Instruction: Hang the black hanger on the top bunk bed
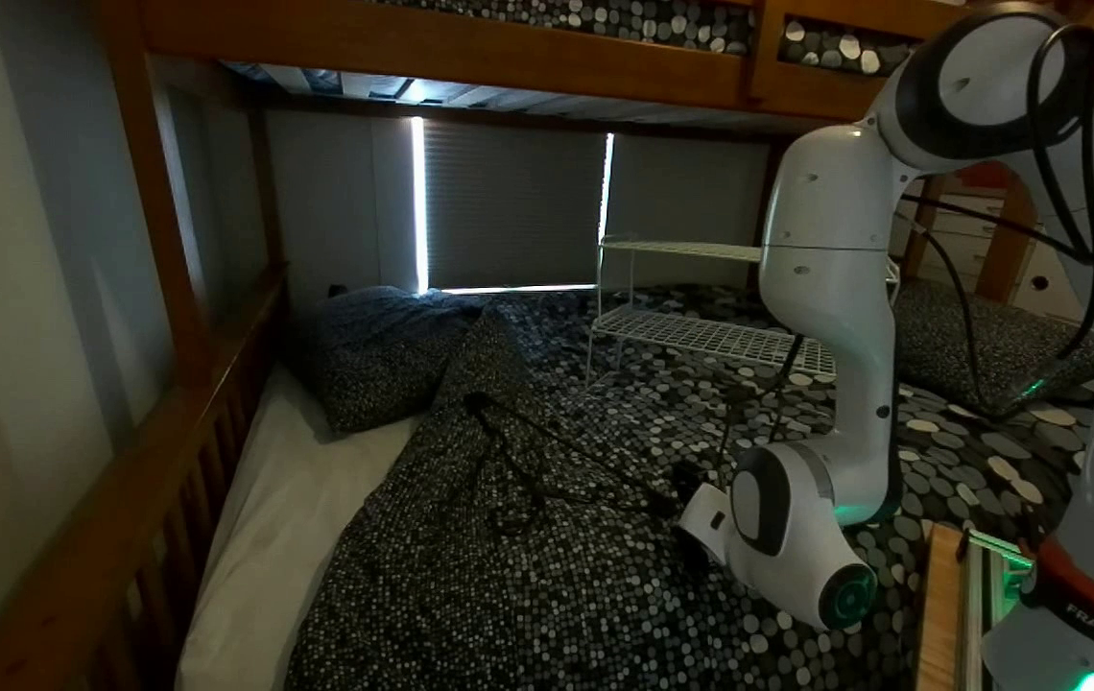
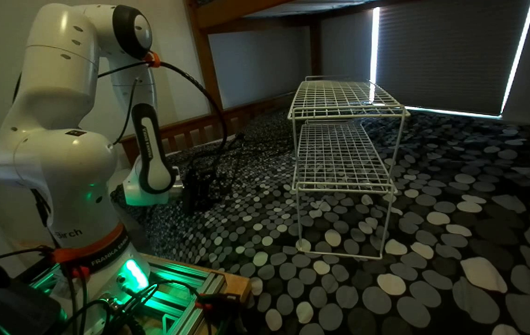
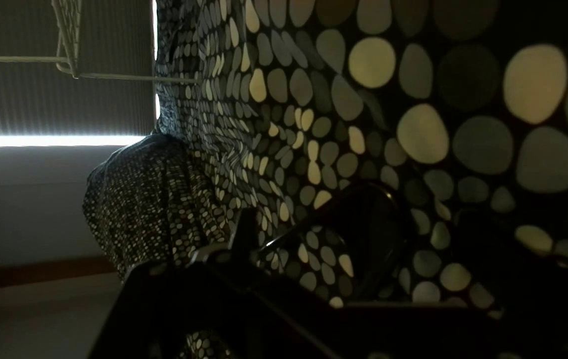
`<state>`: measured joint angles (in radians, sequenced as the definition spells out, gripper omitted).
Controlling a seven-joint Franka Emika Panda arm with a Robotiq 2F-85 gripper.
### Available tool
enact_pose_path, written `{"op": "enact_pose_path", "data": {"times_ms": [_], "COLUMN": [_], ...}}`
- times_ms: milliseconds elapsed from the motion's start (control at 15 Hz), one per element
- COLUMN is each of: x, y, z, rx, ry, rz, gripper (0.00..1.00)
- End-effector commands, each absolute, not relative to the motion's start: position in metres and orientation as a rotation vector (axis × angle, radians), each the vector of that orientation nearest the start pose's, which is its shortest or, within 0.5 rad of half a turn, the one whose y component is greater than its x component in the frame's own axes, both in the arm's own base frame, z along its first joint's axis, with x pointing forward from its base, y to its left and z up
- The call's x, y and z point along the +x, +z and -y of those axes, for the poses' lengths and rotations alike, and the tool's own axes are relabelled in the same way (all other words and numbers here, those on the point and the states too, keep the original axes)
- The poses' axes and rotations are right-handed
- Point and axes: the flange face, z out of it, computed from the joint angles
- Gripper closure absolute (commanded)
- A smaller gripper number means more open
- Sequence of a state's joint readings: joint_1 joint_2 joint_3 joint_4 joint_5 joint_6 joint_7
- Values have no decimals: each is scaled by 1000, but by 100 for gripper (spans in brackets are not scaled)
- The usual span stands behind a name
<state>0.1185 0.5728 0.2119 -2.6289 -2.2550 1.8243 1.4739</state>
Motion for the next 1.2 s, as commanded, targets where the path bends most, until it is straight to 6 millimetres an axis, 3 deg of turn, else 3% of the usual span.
{"op": "enact_pose_path", "data": {"times_ms": [0, 533, 600, 733, 1133], "x": [350, 359, 360, 360, 357], "y": [43, 33, 32, 31, 34], "z": [-72, -63, -62, -61, -66], "rx": [1678, 1650, 1651, 1662, 1703], "ry": [701, 735, 739, 735, 719], "rz": [-978, -940, -938, -922, -902], "gripper": [0, 0, 21, 32, 81]}}
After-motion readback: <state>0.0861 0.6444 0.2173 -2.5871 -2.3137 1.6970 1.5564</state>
